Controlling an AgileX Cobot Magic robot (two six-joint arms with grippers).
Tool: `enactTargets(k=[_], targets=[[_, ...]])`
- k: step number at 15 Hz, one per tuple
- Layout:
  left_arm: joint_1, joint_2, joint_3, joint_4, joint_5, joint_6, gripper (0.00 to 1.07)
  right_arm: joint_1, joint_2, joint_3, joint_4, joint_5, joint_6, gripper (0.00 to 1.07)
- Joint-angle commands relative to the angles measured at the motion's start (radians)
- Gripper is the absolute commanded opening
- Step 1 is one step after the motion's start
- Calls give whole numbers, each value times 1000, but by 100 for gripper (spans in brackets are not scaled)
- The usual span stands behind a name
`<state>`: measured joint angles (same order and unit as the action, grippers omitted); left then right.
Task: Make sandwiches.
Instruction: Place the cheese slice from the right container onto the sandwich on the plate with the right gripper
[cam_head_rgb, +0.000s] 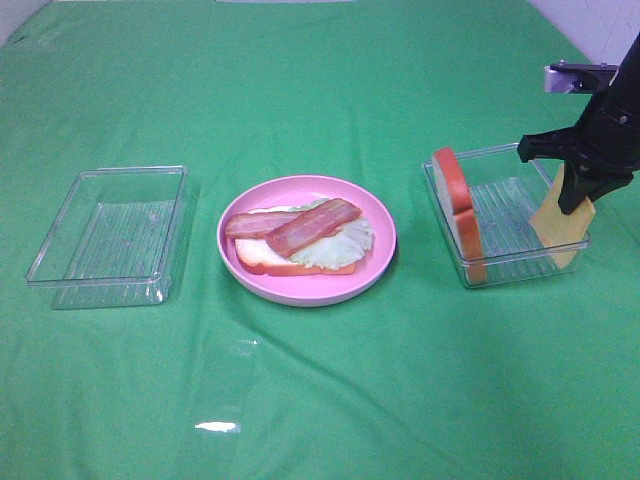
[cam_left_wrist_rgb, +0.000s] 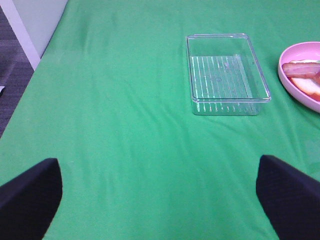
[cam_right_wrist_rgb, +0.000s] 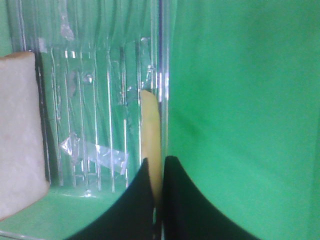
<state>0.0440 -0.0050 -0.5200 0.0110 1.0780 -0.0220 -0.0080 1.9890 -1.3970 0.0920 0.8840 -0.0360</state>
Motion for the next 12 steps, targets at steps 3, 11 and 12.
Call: enactTargets(k=[3, 11, 12], targets=[[1, -15, 4, -3, -5, 2, 98, -1, 2, -1, -2, -3, 1, 4], [1, -15, 4, -3, -5, 2, 98, -1, 52, 0, -2, -2, 1, 5], [1, -15, 4, -3, -5, 2, 98, -1, 52, 0, -2, -1, 1, 6]])
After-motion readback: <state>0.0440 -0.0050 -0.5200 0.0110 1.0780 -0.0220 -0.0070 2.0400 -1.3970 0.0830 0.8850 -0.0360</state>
